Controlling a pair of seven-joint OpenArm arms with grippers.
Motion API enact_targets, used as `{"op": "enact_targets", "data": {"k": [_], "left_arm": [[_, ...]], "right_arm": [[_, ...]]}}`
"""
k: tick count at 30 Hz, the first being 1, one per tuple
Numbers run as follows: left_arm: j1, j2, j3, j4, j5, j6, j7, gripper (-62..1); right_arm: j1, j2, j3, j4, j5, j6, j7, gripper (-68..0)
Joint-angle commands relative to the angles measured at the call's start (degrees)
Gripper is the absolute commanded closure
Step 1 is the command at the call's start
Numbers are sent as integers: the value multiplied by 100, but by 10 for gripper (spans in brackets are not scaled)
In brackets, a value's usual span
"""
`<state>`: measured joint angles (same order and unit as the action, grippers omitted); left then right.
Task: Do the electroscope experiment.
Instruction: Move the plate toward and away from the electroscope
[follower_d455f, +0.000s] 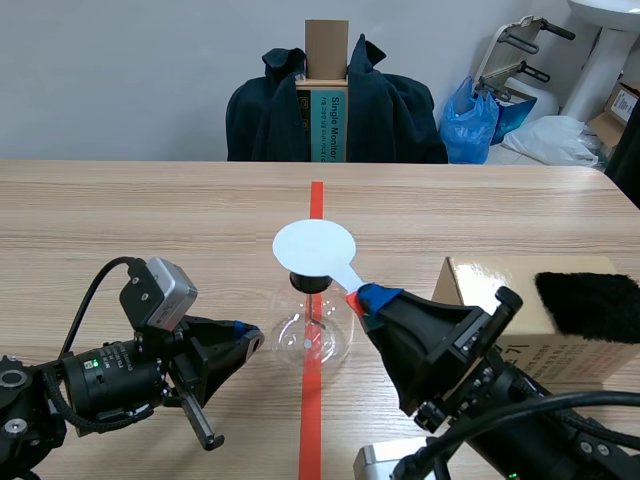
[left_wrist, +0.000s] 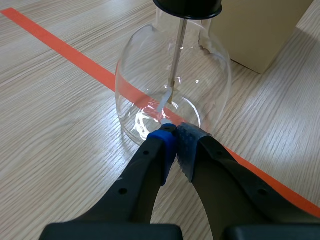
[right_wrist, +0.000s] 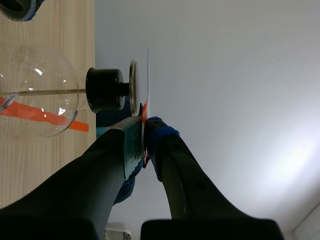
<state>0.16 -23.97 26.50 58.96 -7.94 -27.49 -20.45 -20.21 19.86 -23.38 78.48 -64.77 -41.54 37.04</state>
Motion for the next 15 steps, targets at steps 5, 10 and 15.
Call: {"op": "enact_targets", "data": {"k": [5,10,15], "left_arm": [[-33,15,-4,118,-55,-15,-96,-27],[-33,15,-4,118,-55,-15,-96,-27],[-33,15,-4,118,-55,-15,-96,-27]], "right_arm": [[101,61,22,107,44,-87,-160,-8],[101,61,22,107,46,-87,-619,-8],[101,61,22,107,46,-87,-1300,-8]]}}
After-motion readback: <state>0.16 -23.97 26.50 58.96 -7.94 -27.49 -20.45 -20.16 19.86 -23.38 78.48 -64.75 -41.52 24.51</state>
